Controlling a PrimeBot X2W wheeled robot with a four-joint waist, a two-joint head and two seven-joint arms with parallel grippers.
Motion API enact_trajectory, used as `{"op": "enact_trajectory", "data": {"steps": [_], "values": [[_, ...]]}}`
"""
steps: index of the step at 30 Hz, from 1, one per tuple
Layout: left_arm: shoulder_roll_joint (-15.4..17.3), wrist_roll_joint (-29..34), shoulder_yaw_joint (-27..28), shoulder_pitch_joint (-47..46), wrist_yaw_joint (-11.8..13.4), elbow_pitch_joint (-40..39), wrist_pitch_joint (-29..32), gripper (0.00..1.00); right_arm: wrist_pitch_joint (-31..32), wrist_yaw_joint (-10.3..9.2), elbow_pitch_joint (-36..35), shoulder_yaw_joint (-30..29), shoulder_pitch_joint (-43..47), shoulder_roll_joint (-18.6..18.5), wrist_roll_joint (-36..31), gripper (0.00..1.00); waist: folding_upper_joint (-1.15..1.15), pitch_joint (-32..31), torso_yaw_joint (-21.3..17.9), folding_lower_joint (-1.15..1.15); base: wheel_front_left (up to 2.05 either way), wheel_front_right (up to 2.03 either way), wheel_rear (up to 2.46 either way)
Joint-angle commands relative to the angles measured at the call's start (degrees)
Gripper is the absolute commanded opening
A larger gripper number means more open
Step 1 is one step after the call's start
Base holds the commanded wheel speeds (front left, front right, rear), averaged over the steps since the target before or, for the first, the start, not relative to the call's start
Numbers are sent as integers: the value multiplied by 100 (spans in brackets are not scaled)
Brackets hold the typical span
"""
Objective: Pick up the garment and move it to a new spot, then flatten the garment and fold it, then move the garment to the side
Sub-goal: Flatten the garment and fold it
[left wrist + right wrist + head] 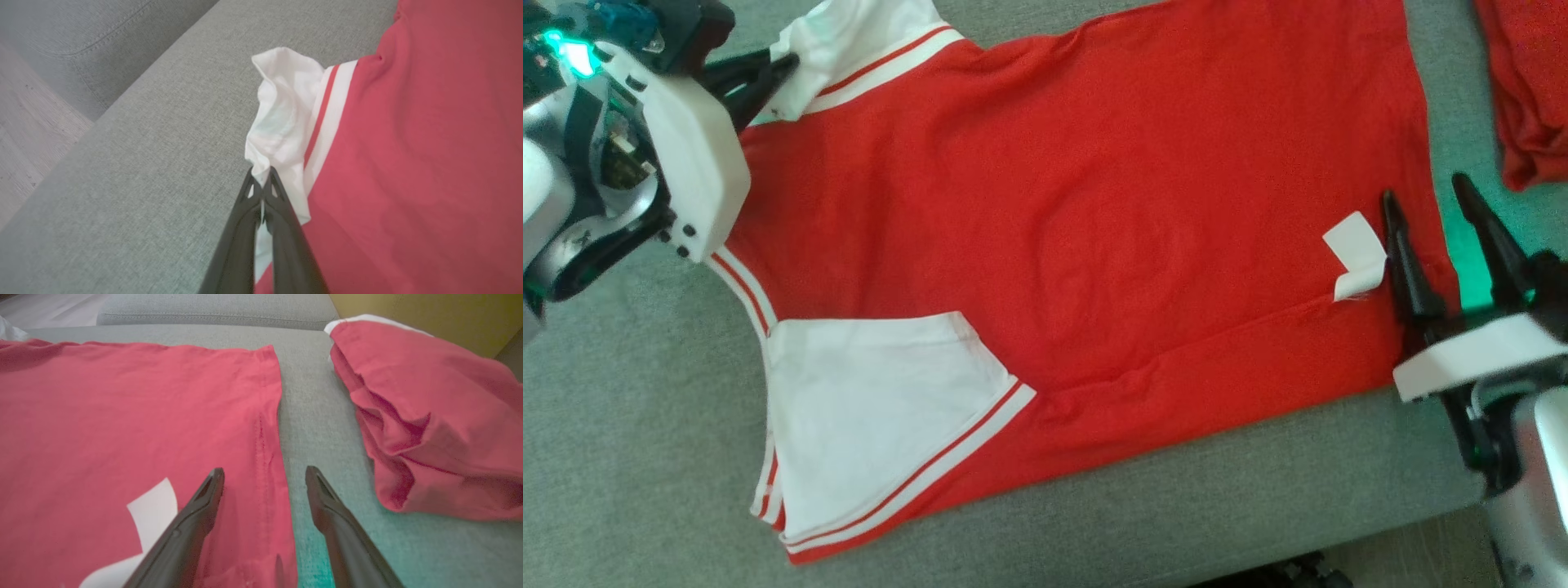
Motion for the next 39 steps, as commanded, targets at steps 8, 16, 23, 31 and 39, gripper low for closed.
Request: {"op": "enact_trajectory", "data": {"steps": [8,16,23,31,39], "values": [[278,651,307,-692,-99,107,-152,0,828,-4,-116,471,-1148,-513,348,100,0,-1,76,0,0,0,0],[156,1000,167,-1081,-253,423,-193,0,1861,-4,852,899,-2552,-894,635,100,0,147,160,0,0,0,0],[75,996,50,-1243,-325,583,-243,0,2429,-4,1633,1409,-3443,-1149,835,100,0,234,243,0,0,0,0],[21,935,-81,-1328,-357,641,-338,0,2328,-4,2137,2030,-3861,-1279,1147,0,0,265,322,0,0,0,0],[54,1087,-187,-1488,-369,742,-623,0,1737,-4,2338,2293,-4190,-1404,1395,0,0,255,322,0,0,0,0]]}}
